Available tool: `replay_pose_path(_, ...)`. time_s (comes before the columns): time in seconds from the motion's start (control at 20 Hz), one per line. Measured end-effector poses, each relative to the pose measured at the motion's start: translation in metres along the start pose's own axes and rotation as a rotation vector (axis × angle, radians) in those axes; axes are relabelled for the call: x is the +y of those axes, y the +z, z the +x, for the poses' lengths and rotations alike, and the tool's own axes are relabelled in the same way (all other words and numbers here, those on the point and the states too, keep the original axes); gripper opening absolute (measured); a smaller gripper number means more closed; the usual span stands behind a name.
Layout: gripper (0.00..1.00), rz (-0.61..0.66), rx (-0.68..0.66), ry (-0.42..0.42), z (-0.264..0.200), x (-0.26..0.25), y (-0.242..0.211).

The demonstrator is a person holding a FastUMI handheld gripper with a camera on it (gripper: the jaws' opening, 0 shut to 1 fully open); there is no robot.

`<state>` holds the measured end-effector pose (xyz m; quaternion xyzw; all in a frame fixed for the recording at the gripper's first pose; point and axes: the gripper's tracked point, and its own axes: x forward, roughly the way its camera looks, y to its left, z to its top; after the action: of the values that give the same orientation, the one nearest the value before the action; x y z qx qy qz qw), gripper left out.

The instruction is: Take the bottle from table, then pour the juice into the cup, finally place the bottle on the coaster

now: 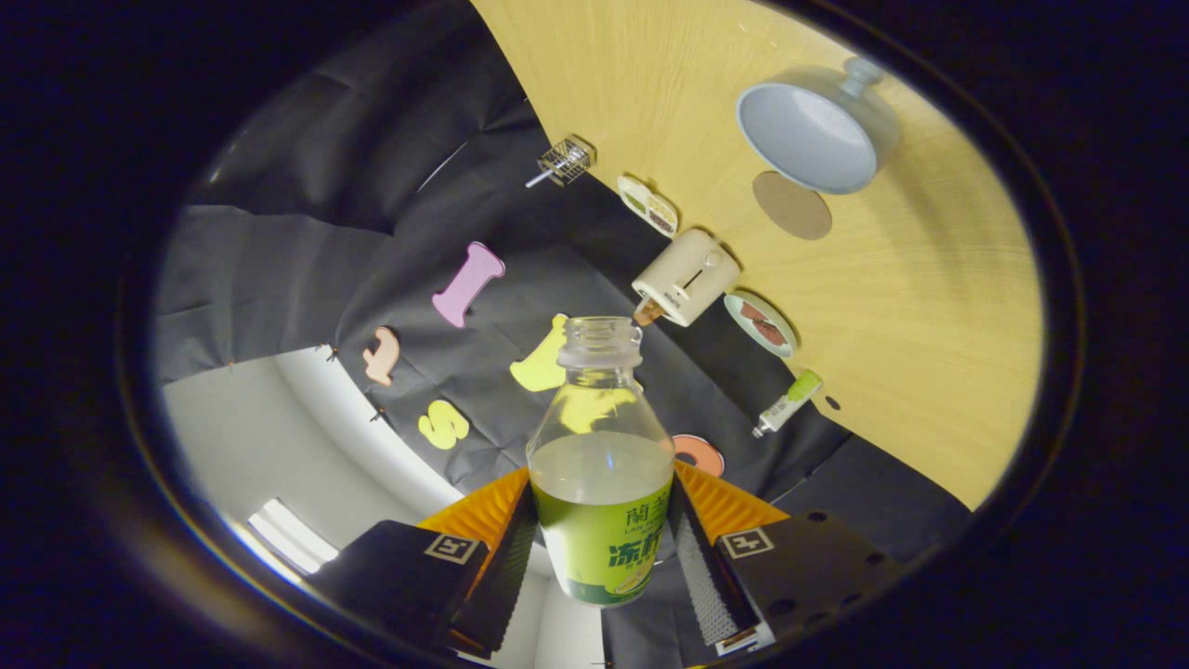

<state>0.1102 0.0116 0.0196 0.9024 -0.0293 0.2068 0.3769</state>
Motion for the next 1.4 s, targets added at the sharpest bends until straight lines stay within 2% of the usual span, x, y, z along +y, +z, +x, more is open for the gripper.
replay_pose_path(0.1,0.79,-0.081,-0.016,-0.076,-0.002,-0.017,0.004)
replay_pose_path(0.25,0.79,-0.270,-0.026,-0.148,-0.004,-0.035,0.003)
replay_pose_path(0.35,0.79,-0.391,0.046,-0.222,-0.002,-0.053,-0.009)
replay_pose_path(0.5,0.79,-0.687,0.123,-0.366,-0.002,-0.080,-0.011)
replay_pose_path(0.65,0.79,-0.986,0.107,-0.490,0.001,-0.082,0.000)
replay_pose_path(0.85,0.80,-1.236,0.100,-0.500,0.010,-0.067,-0.007)
replay_pose_path(1.05,0.80,-1.467,0.089,-0.564,0.011,-0.056,-0.002)
replay_pose_path(1.3,0.80,-1.920,0.024,-0.610,0.028,-0.024,0.015)
replay_pose_path(1.4,0.81,-2.078,-0.027,-0.602,0.036,-0.012,0.024)
